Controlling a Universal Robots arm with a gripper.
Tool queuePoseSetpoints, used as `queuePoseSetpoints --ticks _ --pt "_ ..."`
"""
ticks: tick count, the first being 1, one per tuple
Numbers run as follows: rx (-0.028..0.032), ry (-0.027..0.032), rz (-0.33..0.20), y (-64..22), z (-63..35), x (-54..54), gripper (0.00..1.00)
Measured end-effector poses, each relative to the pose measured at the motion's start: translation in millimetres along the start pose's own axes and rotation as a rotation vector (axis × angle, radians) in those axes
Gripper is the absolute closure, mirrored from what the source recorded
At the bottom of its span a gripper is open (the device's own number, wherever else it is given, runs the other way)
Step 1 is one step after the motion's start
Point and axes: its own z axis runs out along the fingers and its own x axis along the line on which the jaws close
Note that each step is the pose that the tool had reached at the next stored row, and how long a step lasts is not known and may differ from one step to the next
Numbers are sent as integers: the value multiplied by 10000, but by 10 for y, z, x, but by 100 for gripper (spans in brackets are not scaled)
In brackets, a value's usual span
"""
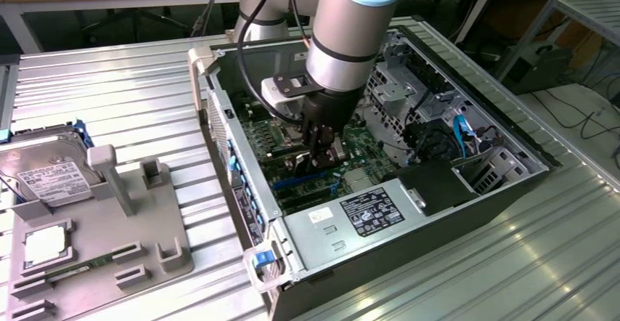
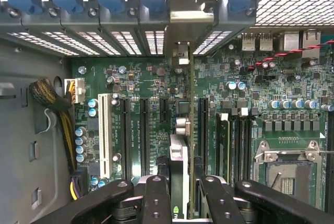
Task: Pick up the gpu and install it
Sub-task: 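Insert the gpu into the slot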
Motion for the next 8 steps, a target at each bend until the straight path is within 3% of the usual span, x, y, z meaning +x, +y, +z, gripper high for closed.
queuePoseSetpoints --ticks 4,8 --pt "-91 10 30 -1 1 -20 73" --pt "-121 10 44 -1 4 -31 73"
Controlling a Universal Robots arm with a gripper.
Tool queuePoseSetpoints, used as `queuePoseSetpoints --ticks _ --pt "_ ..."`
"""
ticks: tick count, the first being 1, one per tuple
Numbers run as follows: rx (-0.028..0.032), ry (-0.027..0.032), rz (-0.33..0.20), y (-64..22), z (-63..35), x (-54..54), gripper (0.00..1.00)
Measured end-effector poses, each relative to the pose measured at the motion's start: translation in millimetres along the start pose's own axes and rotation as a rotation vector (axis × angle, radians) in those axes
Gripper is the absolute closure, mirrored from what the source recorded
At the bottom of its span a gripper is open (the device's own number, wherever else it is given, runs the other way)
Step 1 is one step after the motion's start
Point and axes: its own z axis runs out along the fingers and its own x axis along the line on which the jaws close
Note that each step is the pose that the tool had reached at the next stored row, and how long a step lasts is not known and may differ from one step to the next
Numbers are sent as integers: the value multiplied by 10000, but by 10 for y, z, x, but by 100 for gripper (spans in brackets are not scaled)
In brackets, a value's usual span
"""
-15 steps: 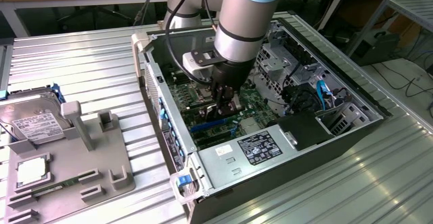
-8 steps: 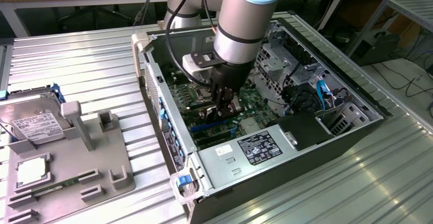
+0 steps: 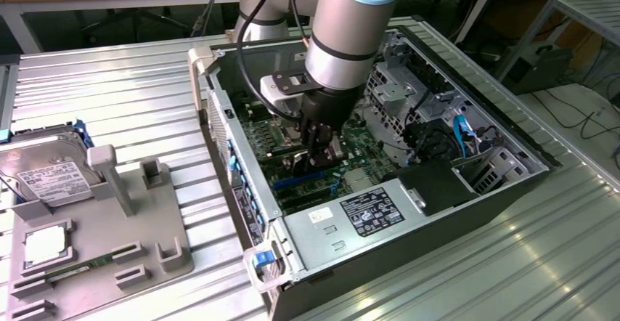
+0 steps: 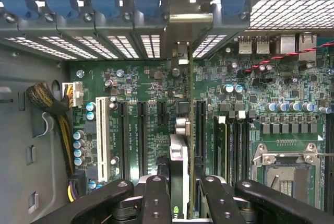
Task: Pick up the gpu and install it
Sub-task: 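Insert the gpu into the slot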
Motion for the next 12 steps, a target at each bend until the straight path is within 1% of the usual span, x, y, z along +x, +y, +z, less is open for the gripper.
queuePoseSetpoints --ticks 12 --pt "-3 0 4 6 20 -10 73"
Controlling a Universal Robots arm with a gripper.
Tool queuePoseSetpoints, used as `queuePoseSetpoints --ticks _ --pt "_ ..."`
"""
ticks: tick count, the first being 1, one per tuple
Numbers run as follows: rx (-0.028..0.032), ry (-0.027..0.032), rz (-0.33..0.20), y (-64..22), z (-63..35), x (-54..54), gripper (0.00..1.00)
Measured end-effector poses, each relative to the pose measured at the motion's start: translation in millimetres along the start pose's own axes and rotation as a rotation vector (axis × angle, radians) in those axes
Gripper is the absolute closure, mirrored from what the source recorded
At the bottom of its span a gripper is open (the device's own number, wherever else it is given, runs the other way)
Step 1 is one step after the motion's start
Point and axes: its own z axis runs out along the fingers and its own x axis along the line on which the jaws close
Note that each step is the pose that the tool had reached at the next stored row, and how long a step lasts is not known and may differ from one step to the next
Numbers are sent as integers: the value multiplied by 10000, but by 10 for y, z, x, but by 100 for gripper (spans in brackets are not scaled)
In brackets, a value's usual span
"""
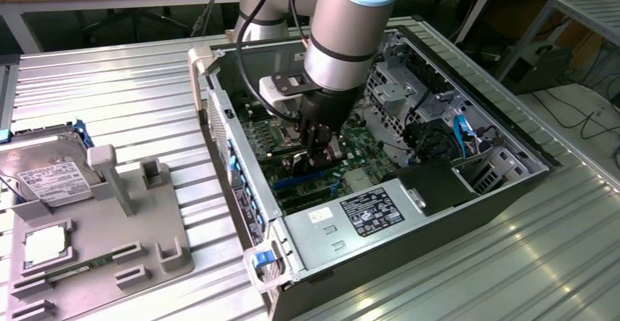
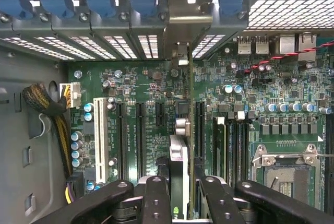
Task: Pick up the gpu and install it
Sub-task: 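Insert the gpu into the slot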
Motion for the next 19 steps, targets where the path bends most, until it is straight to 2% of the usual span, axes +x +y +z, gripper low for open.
queuePoseSetpoints --ticks 6,11,14,19 --pt "-33 0 12 4 23 -4 73" --pt "-32 0 12 25 27 -9 73" --pt "-32 -1 8 71 30 -10 73" --pt "-32 -1 11 74 39 -11 73"
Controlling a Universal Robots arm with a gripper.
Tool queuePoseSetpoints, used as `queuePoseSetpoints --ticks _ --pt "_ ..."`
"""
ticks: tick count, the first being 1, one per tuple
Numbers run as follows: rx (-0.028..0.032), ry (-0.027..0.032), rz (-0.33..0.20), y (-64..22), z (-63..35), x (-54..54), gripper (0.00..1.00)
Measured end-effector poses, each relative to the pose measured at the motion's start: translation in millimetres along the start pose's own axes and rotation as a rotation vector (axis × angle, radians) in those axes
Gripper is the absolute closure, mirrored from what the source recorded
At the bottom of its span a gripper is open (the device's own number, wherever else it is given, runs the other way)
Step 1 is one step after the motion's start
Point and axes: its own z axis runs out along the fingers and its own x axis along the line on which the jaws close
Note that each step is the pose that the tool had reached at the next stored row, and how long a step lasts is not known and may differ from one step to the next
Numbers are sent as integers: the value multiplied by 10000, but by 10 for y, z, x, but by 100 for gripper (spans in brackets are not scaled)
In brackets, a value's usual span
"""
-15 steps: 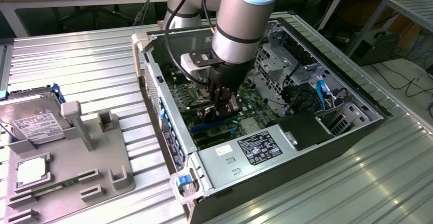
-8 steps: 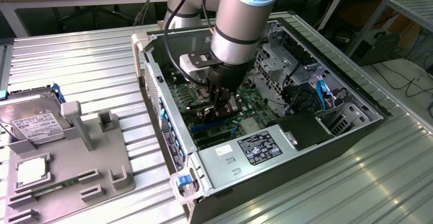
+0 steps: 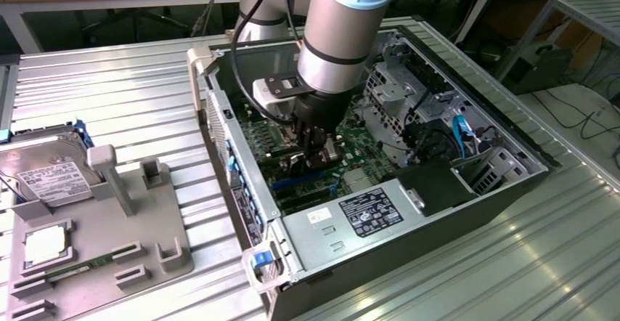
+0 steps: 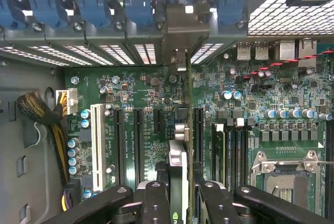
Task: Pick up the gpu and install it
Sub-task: 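Insert the gpu into the slot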
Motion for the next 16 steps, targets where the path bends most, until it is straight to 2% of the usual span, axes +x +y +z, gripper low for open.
queuePoseSetpoints --ticks 16 --pt "0 0 0 -1 14 0 73"
